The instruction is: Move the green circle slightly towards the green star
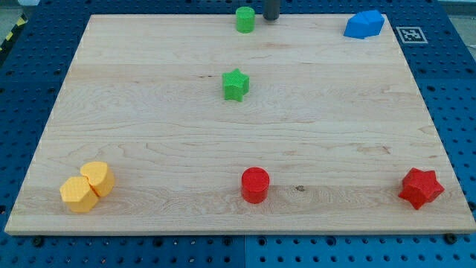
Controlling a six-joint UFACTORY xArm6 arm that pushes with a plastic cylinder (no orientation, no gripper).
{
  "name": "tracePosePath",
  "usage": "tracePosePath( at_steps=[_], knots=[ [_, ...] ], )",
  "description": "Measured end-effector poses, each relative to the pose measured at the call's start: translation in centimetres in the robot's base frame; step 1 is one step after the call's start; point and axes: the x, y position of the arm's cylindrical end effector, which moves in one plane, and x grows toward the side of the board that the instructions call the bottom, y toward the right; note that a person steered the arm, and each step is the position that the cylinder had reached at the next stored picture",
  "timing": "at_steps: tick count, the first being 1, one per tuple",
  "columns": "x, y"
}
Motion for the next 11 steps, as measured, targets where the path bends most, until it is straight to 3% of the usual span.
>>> tracePosePath(
  at_steps=[4, 11],
  knots=[
    [0.0, -9.1],
    [0.2, -7.6]
  ],
)
